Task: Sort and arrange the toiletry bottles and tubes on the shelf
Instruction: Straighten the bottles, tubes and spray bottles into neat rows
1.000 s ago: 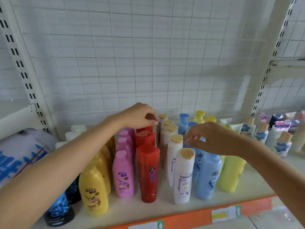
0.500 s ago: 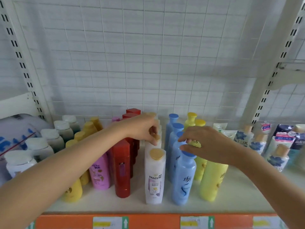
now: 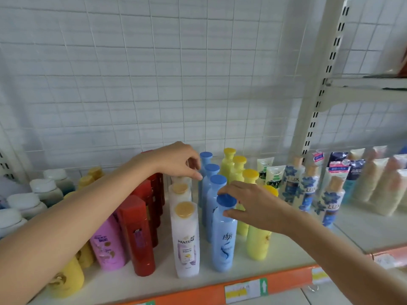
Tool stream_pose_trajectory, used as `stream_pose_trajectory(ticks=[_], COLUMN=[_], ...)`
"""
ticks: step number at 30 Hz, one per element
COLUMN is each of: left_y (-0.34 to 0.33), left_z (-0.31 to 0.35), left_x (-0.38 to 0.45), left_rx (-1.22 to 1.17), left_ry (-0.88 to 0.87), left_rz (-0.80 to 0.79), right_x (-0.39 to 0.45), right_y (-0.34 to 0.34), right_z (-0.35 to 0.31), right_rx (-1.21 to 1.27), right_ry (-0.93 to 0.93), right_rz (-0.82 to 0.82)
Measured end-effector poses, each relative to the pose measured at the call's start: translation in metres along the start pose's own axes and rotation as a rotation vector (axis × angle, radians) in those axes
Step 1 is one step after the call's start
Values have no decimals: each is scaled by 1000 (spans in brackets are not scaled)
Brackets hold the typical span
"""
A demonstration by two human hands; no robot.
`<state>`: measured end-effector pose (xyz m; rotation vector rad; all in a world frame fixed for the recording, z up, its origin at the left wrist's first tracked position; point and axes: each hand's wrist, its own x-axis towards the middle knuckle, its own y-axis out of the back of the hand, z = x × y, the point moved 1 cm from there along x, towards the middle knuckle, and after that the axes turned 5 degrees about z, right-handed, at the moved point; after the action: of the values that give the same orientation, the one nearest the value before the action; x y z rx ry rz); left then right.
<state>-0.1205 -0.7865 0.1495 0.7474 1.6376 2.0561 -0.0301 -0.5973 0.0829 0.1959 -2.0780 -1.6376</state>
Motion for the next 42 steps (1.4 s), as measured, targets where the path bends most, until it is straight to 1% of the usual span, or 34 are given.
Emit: stream_pose_trajectory(ticks=[3, 7, 10, 14, 18, 20, 24, 27, 30, 33, 36, 39, 42], left_y=[-1, -7, -12, -16, -27, -37, -65, -79, -85, -92, -98, -109, -115], left_z=[16, 43, 62, 90, 121, 139, 166, 161, 146, 134, 126, 123, 128], left_x=[11, 21, 32, 54, 86, 109, 163, 194, 209, 214, 226, 234, 234], left_rx=[-12, -26, -7, 12, 19, 37, 143, 194, 242, 283, 285, 268, 305], left_ry=[-71, -149, -196, -208, -167, -140, -46, 72, 181, 251, 270, 230, 195], left_rz=[-1, 19, 31, 41, 63, 60, -39, -84, -137, -228, -263, -228, -123], right_x=[-4, -23, -39, -61, -79, -86, -87, -69, -44, -18, 6, 19, 23], right_y=[4, 21, 43, 68, 86, 93, 101, 96, 83, 66, 44, 29, 26], right_z=[-1, 9, 34, 89, 145, 169, 201, 211, 209, 208, 212, 213, 210], right_rx=[-20, 15, 31, -32, -84, -102, -91, -86, -57, -53, -100, -171, -169], right_ry=[2, -10, -75, -211, -249, -240, -180, -112, -81, -97, -144, -168, -164], right_rz=[-5, 92, 158, 174, 140, 108, 60, -13, -92, -160, -232, -228, -211])
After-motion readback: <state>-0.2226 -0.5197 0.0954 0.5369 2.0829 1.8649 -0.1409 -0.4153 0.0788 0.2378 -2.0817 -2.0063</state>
